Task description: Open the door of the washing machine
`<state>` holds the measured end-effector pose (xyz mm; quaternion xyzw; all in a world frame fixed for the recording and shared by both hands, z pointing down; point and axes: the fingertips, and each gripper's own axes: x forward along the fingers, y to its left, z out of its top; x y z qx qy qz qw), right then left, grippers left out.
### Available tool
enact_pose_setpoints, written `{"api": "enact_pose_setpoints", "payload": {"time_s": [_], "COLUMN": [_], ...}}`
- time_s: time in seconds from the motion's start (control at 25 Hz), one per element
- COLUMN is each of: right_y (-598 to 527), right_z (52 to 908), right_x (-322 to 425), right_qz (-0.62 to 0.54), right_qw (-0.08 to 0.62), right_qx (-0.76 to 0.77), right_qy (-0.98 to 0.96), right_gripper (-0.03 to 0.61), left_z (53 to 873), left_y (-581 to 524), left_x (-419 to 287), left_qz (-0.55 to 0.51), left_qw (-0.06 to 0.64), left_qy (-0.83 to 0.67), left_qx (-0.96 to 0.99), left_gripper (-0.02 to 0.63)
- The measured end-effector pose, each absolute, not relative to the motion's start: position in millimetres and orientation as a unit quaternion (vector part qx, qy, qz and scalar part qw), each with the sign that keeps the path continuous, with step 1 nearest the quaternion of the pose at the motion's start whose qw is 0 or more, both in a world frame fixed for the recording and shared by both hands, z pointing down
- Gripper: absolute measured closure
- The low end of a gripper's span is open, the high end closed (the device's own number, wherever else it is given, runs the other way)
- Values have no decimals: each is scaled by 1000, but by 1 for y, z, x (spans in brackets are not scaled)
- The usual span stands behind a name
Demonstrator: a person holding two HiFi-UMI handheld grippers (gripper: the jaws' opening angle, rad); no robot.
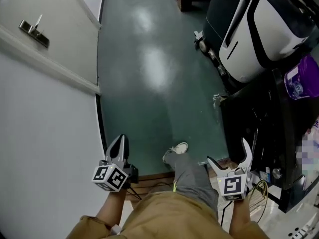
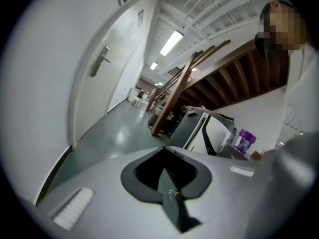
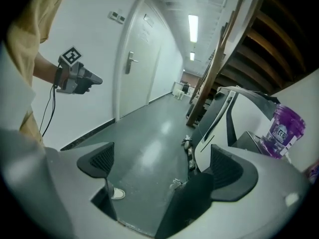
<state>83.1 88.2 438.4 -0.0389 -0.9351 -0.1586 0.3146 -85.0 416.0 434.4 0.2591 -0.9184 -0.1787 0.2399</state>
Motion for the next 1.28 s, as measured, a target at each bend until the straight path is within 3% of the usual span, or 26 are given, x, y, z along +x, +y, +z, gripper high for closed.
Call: {"api": "enact_pose_setpoints", "payload": {"time_s": [0.24,0.64,0.84,1.28], "right_y": [52,0,-13,13], "right_z": [398,359,345,345], "right_x": [44,77,84,113], "right_qz": [-118,-58,-54,-1], "right_qw": [327,319,325,410], "right_qx": [6,178,286,483], "right_qy": [-937,-929,-900,-773], "right_gripper": [5,5,6,6], "left_z": [377,286,303,351], "left_y": [287,102,28,-69], "left_x": [-172,-207,-207,-173], "left_qz": [-139,-113,-97,-86], "left_qw": [248,227,257,336], "left_qy": [-880,-798,-719,-529], "left_qx": [380,547,639,775], "left_gripper": [554,554,554,554]}}
